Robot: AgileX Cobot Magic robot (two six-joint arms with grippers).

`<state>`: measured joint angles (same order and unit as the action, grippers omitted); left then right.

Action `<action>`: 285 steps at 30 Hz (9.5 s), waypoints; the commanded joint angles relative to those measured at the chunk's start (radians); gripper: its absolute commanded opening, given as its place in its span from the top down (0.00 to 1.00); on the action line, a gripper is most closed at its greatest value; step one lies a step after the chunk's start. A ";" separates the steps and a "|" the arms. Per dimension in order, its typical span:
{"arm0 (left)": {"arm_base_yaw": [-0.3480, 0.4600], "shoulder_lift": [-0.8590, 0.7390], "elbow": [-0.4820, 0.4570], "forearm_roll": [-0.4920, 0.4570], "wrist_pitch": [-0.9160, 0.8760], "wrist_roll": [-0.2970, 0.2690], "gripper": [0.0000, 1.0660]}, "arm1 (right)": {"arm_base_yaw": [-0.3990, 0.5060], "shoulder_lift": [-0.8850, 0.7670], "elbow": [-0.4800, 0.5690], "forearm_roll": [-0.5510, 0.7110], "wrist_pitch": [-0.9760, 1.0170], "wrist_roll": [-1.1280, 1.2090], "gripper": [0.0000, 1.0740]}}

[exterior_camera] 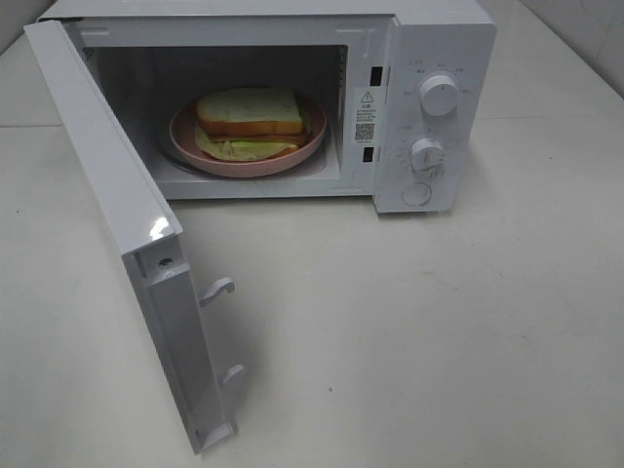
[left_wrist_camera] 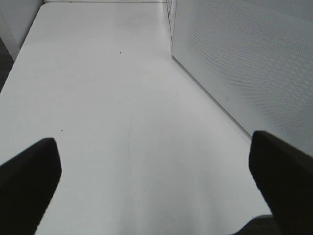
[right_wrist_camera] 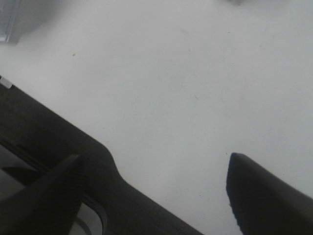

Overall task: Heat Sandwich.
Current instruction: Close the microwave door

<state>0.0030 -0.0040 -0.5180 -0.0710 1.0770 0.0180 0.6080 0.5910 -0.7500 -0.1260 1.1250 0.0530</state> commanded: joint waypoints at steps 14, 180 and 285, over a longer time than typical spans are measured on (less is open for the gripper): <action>-0.005 -0.017 0.001 0.003 -0.005 -0.003 0.06 | -0.329 -0.339 0.200 0.003 -0.064 -0.020 0.29; -0.197 1.384 0.228 0.390 -1.857 -0.217 1.00 | -0.538 -0.623 0.256 0.006 -0.131 -0.006 0.30; -0.701 2.033 -0.675 -0.252 -1.712 0.112 1.00 | -0.538 -0.623 0.256 0.006 -0.131 -0.006 0.30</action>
<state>-0.7190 2.0260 -1.1720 -0.2580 -0.5810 0.1320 0.0740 -0.0040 -0.4960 -0.1180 1.0000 0.0450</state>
